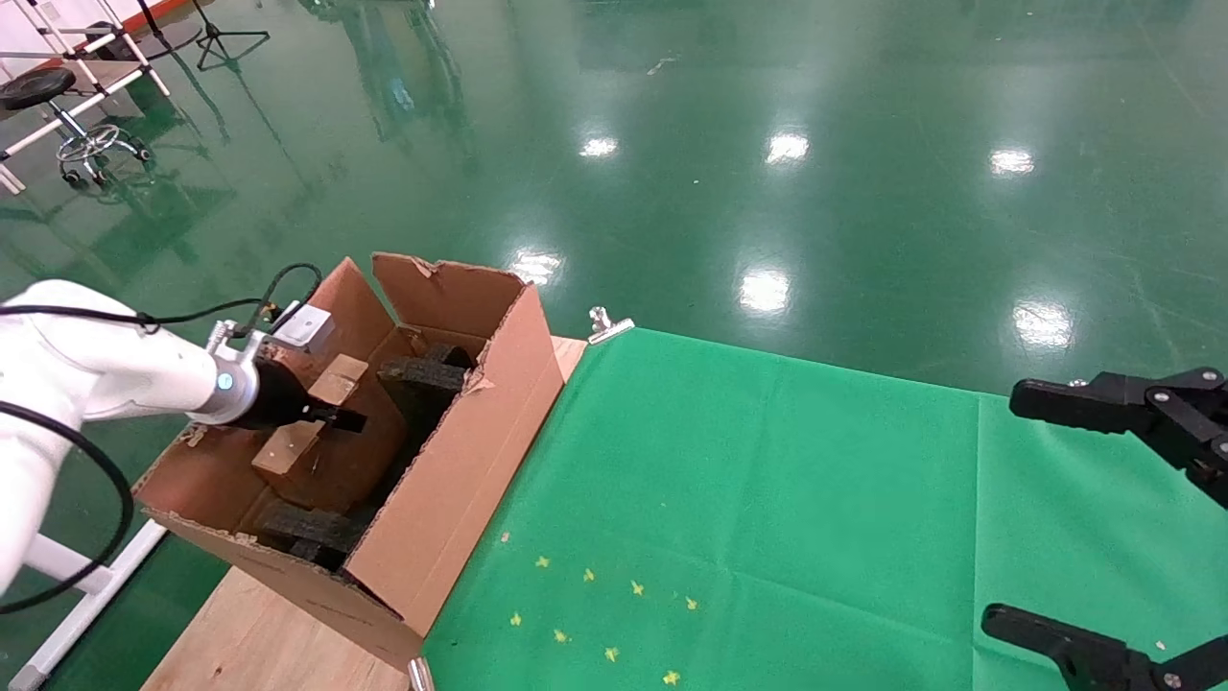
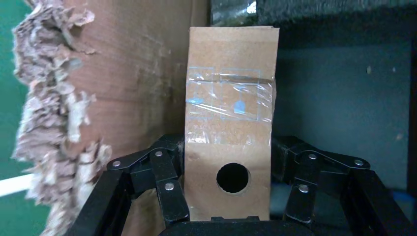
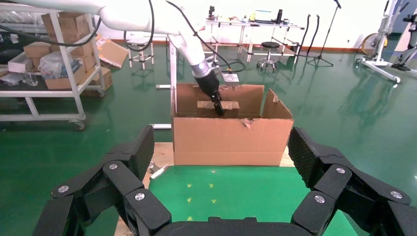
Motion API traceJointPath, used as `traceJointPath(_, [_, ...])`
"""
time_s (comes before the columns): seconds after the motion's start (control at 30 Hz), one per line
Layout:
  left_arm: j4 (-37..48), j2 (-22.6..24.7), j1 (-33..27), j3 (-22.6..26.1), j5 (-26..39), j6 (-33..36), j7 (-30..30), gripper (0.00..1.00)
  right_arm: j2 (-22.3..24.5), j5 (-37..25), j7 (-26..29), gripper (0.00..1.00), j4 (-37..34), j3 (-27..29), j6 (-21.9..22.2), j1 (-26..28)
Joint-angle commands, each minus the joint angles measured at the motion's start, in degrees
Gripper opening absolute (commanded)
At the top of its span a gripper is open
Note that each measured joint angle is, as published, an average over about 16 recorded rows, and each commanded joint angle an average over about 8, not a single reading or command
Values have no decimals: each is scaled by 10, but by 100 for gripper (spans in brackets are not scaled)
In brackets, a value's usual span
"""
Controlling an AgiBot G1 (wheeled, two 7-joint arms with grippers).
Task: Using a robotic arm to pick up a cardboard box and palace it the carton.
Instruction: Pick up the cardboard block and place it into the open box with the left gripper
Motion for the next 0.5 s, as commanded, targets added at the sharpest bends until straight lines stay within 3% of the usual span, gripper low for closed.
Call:
traceJointPath(0.03, [-1,3,6,-4,-6,-12,-4,76,0,0,0,100,0,0,0,0])
traceJointPath(0.1, [0,3,8,-6,-8,-16,-6,100,0,0,0,100,0,0,0,0])
traceJointPath(0.5, [-1,3,8,-6,-9,-15,-5,100,0,0,0,100,0,0,0,0])
